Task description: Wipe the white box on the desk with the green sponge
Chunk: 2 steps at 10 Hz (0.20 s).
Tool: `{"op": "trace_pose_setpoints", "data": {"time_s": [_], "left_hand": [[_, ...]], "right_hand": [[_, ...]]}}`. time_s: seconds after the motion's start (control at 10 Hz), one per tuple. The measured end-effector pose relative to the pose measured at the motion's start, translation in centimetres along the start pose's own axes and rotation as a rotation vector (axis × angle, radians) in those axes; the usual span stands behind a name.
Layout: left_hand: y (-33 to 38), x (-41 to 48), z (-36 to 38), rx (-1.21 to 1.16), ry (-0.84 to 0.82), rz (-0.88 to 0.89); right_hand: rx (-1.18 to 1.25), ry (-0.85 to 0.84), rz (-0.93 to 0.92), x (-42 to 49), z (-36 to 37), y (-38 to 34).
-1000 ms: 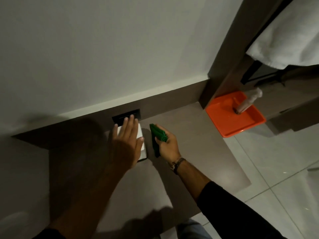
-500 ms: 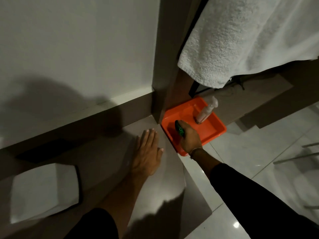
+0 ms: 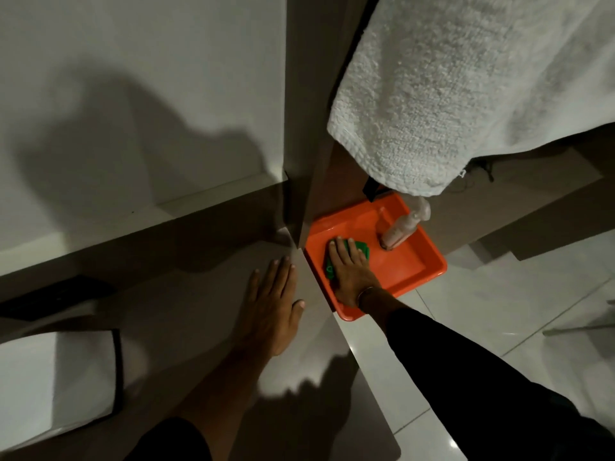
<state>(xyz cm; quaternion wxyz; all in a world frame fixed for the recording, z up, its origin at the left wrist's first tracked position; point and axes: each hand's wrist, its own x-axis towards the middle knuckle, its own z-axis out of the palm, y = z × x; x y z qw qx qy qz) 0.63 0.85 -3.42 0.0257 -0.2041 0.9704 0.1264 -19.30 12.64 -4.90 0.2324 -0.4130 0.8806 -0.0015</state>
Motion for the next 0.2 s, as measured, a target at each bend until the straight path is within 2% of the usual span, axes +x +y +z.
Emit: {"op": "trace_pose_setpoints", "data": {"time_s": [0.2], "left_hand": [[-0.3,-2.7,-3.6,-0.010,0.194,0.009]], "right_hand": [[0.195,0.063,-0.056,-3.2,-2.4,0.1]]}}
